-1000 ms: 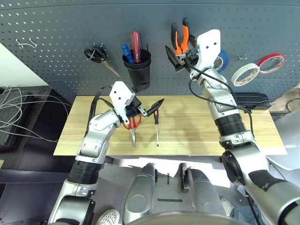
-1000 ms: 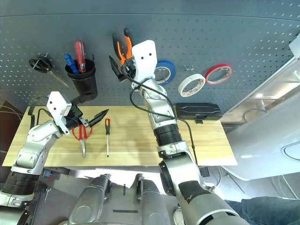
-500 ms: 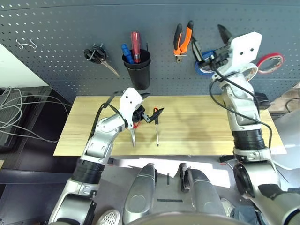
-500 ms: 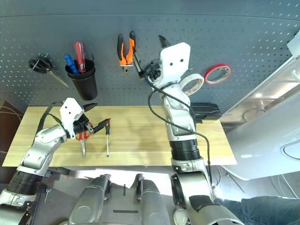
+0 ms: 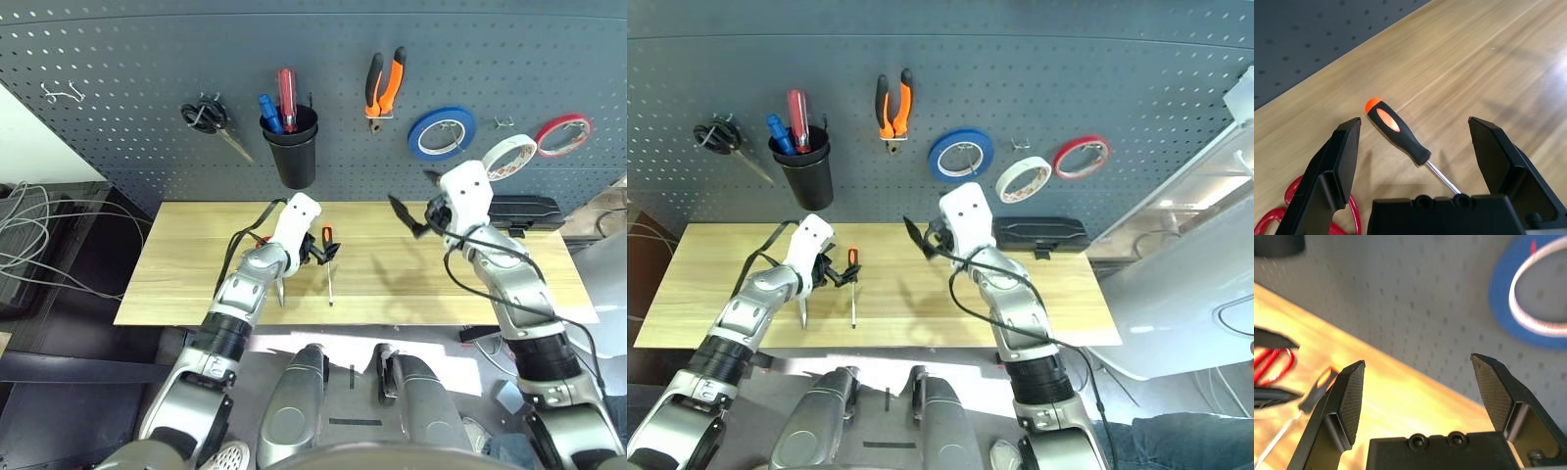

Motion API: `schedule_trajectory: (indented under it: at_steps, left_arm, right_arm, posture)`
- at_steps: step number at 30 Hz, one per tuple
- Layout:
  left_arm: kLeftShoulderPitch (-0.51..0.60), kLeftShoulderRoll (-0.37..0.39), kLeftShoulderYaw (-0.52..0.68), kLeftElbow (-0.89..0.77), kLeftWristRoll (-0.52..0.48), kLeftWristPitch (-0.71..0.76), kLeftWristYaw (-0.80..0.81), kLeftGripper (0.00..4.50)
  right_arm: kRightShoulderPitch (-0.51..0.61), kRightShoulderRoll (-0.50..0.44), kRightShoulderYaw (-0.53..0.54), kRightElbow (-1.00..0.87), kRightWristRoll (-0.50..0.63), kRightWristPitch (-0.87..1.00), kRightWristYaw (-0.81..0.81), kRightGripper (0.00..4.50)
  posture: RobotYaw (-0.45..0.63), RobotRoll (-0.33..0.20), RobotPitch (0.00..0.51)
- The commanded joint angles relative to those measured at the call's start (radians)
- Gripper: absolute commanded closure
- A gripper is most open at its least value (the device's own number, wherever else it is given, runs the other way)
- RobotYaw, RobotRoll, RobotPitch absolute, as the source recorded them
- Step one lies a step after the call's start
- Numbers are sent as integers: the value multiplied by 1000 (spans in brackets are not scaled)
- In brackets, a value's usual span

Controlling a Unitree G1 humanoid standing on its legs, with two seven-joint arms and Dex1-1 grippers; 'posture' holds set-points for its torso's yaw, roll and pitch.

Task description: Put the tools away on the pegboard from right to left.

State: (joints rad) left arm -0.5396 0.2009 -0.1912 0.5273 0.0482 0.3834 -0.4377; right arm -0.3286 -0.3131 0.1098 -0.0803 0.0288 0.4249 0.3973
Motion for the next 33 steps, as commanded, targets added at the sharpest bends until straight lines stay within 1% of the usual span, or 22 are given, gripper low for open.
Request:
schedule_trajectory:
  at_steps: [1, 4, 8, 12, 15, 19, 24, 25, 27, 29, 33]
  left_arm:
    - [-36, -37, -11, 148, 32, -15, 46, 0]
    - [-86, -74, -5, 280, 51, -27, 108, 0]
    - [-136, -102, 1, 434, 70, -70, 172, 0]
    - [-164, -119, 6, 542, 83, -117, 207, 0]
    - [-171, -140, 8, 590, 85, -144, 210, 630]
    - [-170, -152, 6, 620, 95, -160, 213, 2007]
    - [-161, -152, 10, 608, 99, -193, 211, 3667]
    - [-157, -150, 13, 595, 99, -207, 211, 3948]
    - [-123, -141, 26, 502, 80, -262, 185, 3950]
    - [-51, -126, 41, 312, 44, -289, 133, 3951]
    - [116, -113, 87, -123, -68, -242, 61, 3951]
  right_arm:
    - [13, 4, 7, 35, -12, 70, -15, 49]
    - [16, 6, 17, 27, -13, 107, -13, 49]
    - [10, 23, 22, 5, -9, 154, -27, 49]
    - [9, 31, 40, -22, 1, 199, -14, 49]
    - [6, 26, 41, -32, -1, 226, -13, 0]
    - [-5, 16, 28, -30, 2, 236, -11, 0]
    - [-19, 2, 25, -22, 7, 233, 1, 0]
    - [-21, -1, 28, -19, 8, 226, 8, 0]
    - [-25, -18, 34, -21, 23, 217, 48, 0]
    - [-21, -37, 36, -34, 59, 236, 110, 0]
    - [-7, -105, 70, -50, 121, 257, 265, 0]
  posture:
    - [78, 0, 224]
    - [58, 0, 231]
    - [21, 0, 238]
    - [1, 0, 240]
    - [-15, 0, 243]
    - [-20, 0, 241]
    - [-12, 0, 237]
    - [-11, 0, 236]
    - [-4, 0, 231]
    - [4, 0, 227]
    - [20, 0, 223]
